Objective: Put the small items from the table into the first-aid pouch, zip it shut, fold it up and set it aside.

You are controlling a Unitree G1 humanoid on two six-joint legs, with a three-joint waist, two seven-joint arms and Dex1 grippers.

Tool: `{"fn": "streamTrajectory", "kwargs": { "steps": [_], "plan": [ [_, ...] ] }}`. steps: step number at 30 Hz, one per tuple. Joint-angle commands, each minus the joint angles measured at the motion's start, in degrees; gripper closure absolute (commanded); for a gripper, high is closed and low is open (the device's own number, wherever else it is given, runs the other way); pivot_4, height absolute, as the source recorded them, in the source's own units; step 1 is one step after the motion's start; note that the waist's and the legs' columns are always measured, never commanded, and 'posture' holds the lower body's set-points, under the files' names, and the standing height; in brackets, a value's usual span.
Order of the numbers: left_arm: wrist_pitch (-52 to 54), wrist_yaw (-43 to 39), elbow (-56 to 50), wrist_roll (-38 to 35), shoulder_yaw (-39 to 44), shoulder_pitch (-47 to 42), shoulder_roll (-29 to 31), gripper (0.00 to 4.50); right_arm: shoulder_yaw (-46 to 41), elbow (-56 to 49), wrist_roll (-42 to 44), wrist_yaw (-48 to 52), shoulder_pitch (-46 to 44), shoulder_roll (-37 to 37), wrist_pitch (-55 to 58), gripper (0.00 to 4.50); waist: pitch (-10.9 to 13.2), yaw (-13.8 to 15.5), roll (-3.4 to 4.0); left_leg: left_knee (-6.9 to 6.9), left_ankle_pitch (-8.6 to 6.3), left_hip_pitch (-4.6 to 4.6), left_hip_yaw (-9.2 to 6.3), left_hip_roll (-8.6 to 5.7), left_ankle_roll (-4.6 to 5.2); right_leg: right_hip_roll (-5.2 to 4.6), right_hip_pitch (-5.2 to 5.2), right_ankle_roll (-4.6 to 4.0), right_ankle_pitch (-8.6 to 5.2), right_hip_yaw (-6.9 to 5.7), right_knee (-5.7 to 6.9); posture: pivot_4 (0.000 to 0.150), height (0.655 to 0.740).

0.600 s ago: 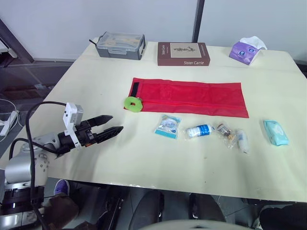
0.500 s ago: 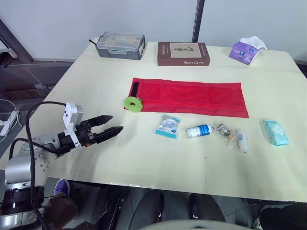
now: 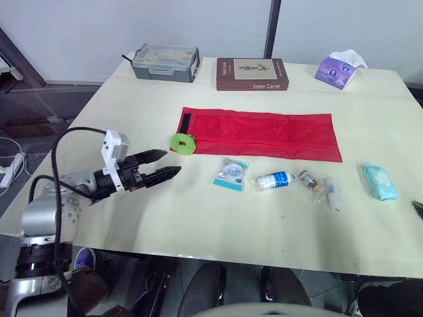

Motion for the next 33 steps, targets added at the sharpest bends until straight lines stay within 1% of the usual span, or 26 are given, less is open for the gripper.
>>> {"fn": "streamTrajectory", "kwargs": {
  "steps": [1,6,8,9,10,12,14,16,18,20,24,28,33],
  "plan": [
    [-1.8,-1.3,-0.2,1.2,-0.5,-1.7,1.4,0.08,4.1,-6.5,4.4,-4.7,-2.8,-2.3,1.9,0.00,0.0,0.0,0.00,0.01,0.00,-0.02,0.00,0.00,0.00,0.00,0.00,0.00,0.00,-0.01,0.00,0.150,0.7400],
    [0.2,-3.7,-2.2,1.5,-3.7,-2.9,2.4,0.08,14.8,-11.3,4.9,-13.3,-10.2,-6.1,4.8,0.00,0.0,0.0,-0.02,0.05,0.01,-0.02,0.01,-0.02,0.01,0.04,0.01,0.01,0.01,-0.03,0.00,0.150,0.7400],
    [7.2,-2.1,-4.5,0.5,-6.2,-4.0,3.7,0.08,19.2,-12.8,4.3,-14.9,-13.1,-7.1,5.1,0.00,0.0,0.0,-0.03,0.06,0.01,-0.03,0.03,-0.02,0.01,0.06,0.00,0.01,0.01,-0.03,0.02,0.150,0.7400],
    [13.5,-0.2,-6.3,-1.1,-7.7,-5.3,4.0,0.08,21.1,-13.4,3.9,-15.4,-14.5,-7.2,4.9,0.00,0.0,0.0,-0.06,0.07,0.01,-0.03,0.02,-0.02,0.01,0.09,0.01,0.01,0.01,-0.04,0.03,0.150,0.7400],
    [19.2,1.6,-7.5,-2.4,-8.9,-6.8,4.0,0.08,22.6,-13.8,3.6,-15.6,-15.5,-7.4,4.7,0.00,0.0,0.1,-0.07,0.08,0.01,-0.04,0.02,-0.02,0.01,0.12,0.01,0.02,0.01,-0.05,0.03,0.150,0.7400],
    [27.2,4.8,-7.5,-3.0,-11.5,-10.2,3.0,0.08,24.0,-14.3,2.8,-15.5,-16.2,-7.6,4.5,0.00,0.1,0.2,-0.11,0.14,0.02,-0.07,0.00,-0.06,0.02,0.33,0.01,0.10,0.04,-0.09,0.05,0.150,0.7400],
    [33.6,8.7,-5.1,-2.6,-13.4,-14.1,0.4,0.08,23.9,-14.4,2.0,-15.2,-15.9,-7.4,4.3,0.00,0.1,0.3,-0.14,0.25,0.00,-0.09,-0.02,-0.08,0.05,0.48,0.09,0.29,0.12,-0.19,0.05,0.150,0.7400],
    [37.8,11.0,-3.4,-3.0,-13.8,-16.6,-1.8,0.08,23.6,-14.6,1.6,-15.1,-15.3,-7.2,4.1,0.00,0.1,0.1,-0.16,0.30,-0.01,-0.07,-0.02,-0.10,0.07,0.54,0.12,0.34,0.12,-0.19,0.06,0.150,0.7400],
    [41.5,14.5,-1.2,-2.5,-14.5,-19.8,-5.8,0.08,22.0,-15.4,1.2,-15.4,-13.7,-6.6,4.0,0.00,0.1,0.0,-0.18,0.31,-0.01,-0.05,-0.02,-0.10,0.08,0.57,0.12,0.35,0.12,-0.17,0.10,0.150,0.7400],
    [46.3,17.7,2.5,-2.7,-13.1,-23.4,-10.4,0.08,20.4,-16.6,1.7,-16.2,-12.0,-5.9,3.8,0.00,0.1,0.0,-0.21,0.31,0.00,-0.04,-0.02,-0.07,0.07,0.62,0.12,0.35,0.13,-0.17,0.13,0.150,0.7400],
    [50.5,23.4,11.4,-1.4,-9.2,-29.1,-17.6,0.08,18.4,-18.4,1.5,-17.1,-8.8,-4.7,3.6,0.00,0.1,-0.1,-0.31,0.34,0.00,-0.01,-0.03,-0.07,0.07,0.67,0.16,0.36,0.13,-0.13,0.15,0.150,0.7400],
    [51.3,25.5,18.2,-0.9,-7.5,-33.0,-20.7,0.08,16.9,-20.1,1.4,-18.0,-6.2,-3.4,3.1,0.00,0.1,-0.2,-0.32,0.33,0.00,0.04,-0.01,-0.03,0.07,0.75,0.15,0.35,0.13,-0.04,0.17,0.150,0.7400],
    [53.9,25.6,23.5,-1.6,-6.1,-36.0,-22.5,0.08,16.0,-21.4,1.4,-19.1,-3.9,-2.4,2.5,0.00,0.1,-0.1,-0.33,0.34,0.00,0.03,-0.01,-0.02,0.06,0.78,0.15,0.35,0.13,0.00,0.16,0.150,0.7400]
  ]
}}
